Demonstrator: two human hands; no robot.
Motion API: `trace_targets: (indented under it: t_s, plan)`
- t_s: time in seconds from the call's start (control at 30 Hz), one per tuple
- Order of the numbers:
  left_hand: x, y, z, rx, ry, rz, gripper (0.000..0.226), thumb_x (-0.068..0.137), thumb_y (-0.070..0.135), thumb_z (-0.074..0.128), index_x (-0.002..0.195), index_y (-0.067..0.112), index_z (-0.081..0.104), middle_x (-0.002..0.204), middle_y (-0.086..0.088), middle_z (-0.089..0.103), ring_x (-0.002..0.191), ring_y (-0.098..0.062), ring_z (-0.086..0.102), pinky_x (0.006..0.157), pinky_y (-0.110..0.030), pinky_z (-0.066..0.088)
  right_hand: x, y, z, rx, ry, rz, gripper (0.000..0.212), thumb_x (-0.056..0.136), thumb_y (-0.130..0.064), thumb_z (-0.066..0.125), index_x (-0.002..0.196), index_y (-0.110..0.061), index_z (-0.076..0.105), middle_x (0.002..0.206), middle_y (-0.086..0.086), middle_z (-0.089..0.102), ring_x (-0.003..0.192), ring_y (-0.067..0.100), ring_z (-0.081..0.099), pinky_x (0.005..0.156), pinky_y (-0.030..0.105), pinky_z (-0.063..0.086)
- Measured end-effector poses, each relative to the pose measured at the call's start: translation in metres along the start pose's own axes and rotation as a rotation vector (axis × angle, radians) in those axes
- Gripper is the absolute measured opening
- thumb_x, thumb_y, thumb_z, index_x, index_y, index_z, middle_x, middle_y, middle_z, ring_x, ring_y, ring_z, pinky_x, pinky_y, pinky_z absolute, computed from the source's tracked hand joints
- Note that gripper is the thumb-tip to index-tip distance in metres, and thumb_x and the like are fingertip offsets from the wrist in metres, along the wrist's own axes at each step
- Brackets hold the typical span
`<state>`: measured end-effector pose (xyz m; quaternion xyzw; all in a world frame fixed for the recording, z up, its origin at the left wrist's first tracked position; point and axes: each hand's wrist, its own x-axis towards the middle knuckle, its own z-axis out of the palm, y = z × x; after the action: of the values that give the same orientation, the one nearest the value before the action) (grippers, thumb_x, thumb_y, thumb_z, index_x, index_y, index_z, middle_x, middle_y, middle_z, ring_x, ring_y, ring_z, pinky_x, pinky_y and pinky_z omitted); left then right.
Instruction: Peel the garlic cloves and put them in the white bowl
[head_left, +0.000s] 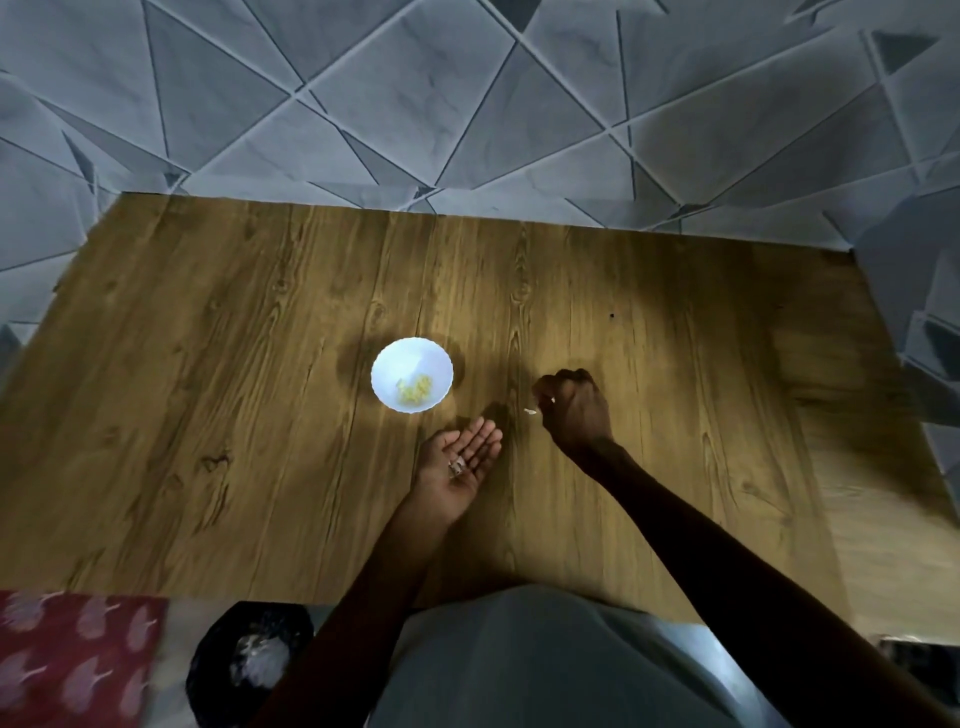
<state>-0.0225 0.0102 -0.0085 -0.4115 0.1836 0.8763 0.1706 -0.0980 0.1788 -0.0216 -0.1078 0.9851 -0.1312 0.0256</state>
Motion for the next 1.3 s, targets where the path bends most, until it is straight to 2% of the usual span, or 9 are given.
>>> trace_targets:
  t_s: [0.43,0.67,0.77,0.83,0.97,1.07,1.13,1.2,1.3]
  plan:
    - [-0.003,0.007,-0.004,-0.007,0.006,-0.005,0.04,0.101,0.017,0.03,0.107,-0.005,0.063,0.103,-0.02,0.071,0.102,-0.031,0.064,0.091,-0.04,0.048,-0.012,-0.01,0.014,-0.031,-0.039,0.014,0.022,0.094,-0.012,0.059,0.116,-0.009,0.062,0.111,0.012,0.067,0.104,0.027,0.061,0.087,0.034,0.053]
    - [-0.001,0.016,-0.008,-0.018,0.005,-0.02,0.038,0.1,0.017,0.032,0.109,-0.004,0.063,0.1,-0.019,0.072,0.103,-0.031,0.063,0.085,-0.039,0.05,-0.019,-0.009,0.018,0.035,0.012,0.005,0.016,0.094,-0.012,0.059,0.107,-0.01,0.068,0.102,0.011,0.069,0.095,0.027,0.064,0.079,0.035,0.054]
    - [-0.003,0.019,-0.008,-0.024,-0.01,-0.022,0.037,0.099,0.016,0.034,0.109,-0.004,0.063,0.101,-0.019,0.072,0.104,-0.03,0.064,0.085,-0.039,0.051,-0.021,-0.007,0.019,0.074,0.046,0.009,0.017,0.093,-0.014,0.057,0.106,-0.014,0.068,0.1,0.006,0.069,0.092,0.021,0.063,0.076,0.028,0.052]
    - [-0.004,0.021,-0.009,-0.024,-0.015,-0.022,0.036,0.099,0.016,0.035,0.109,-0.004,0.064,0.101,-0.018,0.072,0.104,-0.03,0.064,0.087,-0.039,0.05,-0.027,-0.008,0.017,0.15,0.101,0.025,0.017,0.092,-0.008,0.06,0.104,-0.014,0.07,0.096,0.005,0.069,0.084,0.017,0.064,0.07,0.022,0.049]
    - [-0.006,0.022,-0.016,-0.061,-0.029,-0.008,0.036,0.1,0.017,0.034,0.108,-0.003,0.063,0.099,-0.018,0.073,0.1,-0.03,0.066,0.083,-0.04,0.053,-0.044,-0.007,0.01,0.3,0.161,0.001,0.017,0.085,0.007,0.064,0.093,-0.006,0.071,0.085,0.008,0.07,0.072,0.017,0.067,0.063,0.028,0.056]
    - [-0.012,0.019,-0.023,-0.061,-0.02,-0.002,0.036,0.1,0.017,0.034,0.107,-0.003,0.063,0.1,-0.018,0.073,0.092,-0.03,0.071,0.081,-0.039,0.059,-0.054,-0.006,0.01,0.414,0.118,0.011,0.016,0.084,0.005,0.068,0.09,-0.009,0.072,0.083,0.004,0.072,0.069,0.009,0.065,0.063,0.014,0.052]
    - [-0.019,0.015,-0.026,-0.059,-0.007,0.007,0.036,0.1,0.017,0.034,0.106,-0.003,0.064,0.098,-0.018,0.073,0.096,-0.03,0.068,0.09,-0.039,0.055,-0.057,-0.009,0.01,0.493,0.101,0.033,0.015,0.083,0.002,0.072,0.09,-0.012,0.074,0.086,-0.001,0.073,0.072,0.002,0.064,0.066,0.003,0.046]
    - [-0.026,0.013,-0.03,-0.066,0.01,0.025,0.036,0.1,0.017,0.033,0.105,-0.003,0.063,0.096,-0.017,0.073,0.1,-0.029,0.064,0.1,-0.038,0.046,-0.06,-0.018,0.008,0.585,0.053,0.082,0.013,0.083,-0.001,0.073,0.089,-0.012,0.075,0.087,-0.005,0.073,0.075,-0.005,0.062,0.069,0.001,0.045]
    - [-0.038,0.012,-0.039,-0.094,0.046,0.039,0.036,0.101,0.017,0.033,0.103,-0.003,0.063,0.095,-0.017,0.073,0.1,-0.029,0.063,0.103,-0.038,0.043,-0.068,-0.035,0.005,0.666,0.005,0.125,0.01,0.085,-0.003,0.072,0.089,-0.012,0.075,0.085,-0.004,0.072,0.074,-0.003,0.062,0.069,0.001,0.044]
